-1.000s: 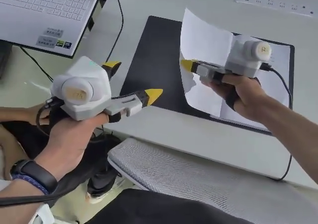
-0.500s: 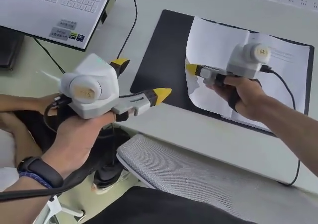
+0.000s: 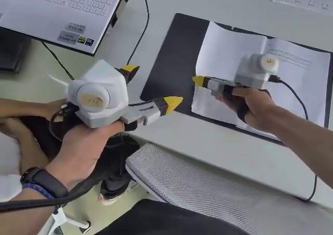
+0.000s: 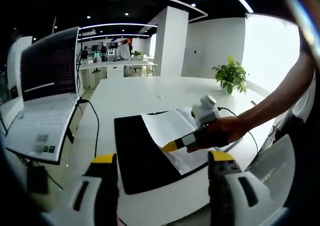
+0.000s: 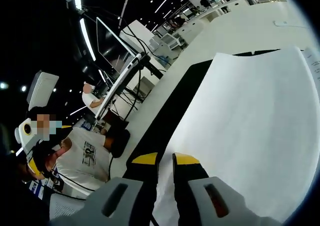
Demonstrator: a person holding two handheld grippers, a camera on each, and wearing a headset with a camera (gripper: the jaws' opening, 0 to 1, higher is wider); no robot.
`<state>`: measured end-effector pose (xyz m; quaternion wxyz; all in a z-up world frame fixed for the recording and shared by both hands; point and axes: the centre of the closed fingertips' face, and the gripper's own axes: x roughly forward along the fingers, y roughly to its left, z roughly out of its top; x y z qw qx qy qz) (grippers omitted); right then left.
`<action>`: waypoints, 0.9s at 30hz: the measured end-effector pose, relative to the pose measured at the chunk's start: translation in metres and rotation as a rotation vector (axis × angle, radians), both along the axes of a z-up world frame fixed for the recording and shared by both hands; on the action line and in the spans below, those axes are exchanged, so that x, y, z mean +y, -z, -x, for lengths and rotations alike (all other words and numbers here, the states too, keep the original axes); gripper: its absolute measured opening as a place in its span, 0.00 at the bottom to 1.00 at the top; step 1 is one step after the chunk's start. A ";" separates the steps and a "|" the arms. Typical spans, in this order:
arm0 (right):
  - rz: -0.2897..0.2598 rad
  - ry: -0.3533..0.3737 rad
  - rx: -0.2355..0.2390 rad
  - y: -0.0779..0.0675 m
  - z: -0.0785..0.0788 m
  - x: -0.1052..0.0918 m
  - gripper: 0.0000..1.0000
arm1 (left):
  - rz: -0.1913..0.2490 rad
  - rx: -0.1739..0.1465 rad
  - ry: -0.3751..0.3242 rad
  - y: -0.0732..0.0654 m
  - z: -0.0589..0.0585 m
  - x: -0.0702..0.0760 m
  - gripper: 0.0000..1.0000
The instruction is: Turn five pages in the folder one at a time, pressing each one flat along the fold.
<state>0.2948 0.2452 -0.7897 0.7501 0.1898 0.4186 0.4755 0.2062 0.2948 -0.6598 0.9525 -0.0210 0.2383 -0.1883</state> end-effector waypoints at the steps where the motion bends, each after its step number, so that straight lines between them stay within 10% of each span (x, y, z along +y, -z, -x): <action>1: 0.003 -0.004 -0.001 0.001 0.001 0.000 0.08 | 0.001 0.000 -0.002 0.000 0.000 0.000 0.72; 10: 0.009 -0.010 0.003 0.006 0.001 -0.001 0.10 | -0.002 0.003 -0.003 0.001 0.002 0.002 0.72; 27: -0.015 0.033 -0.077 -0.027 -0.014 -0.021 0.07 | -0.007 0.007 0.047 0.013 -0.022 -0.013 0.67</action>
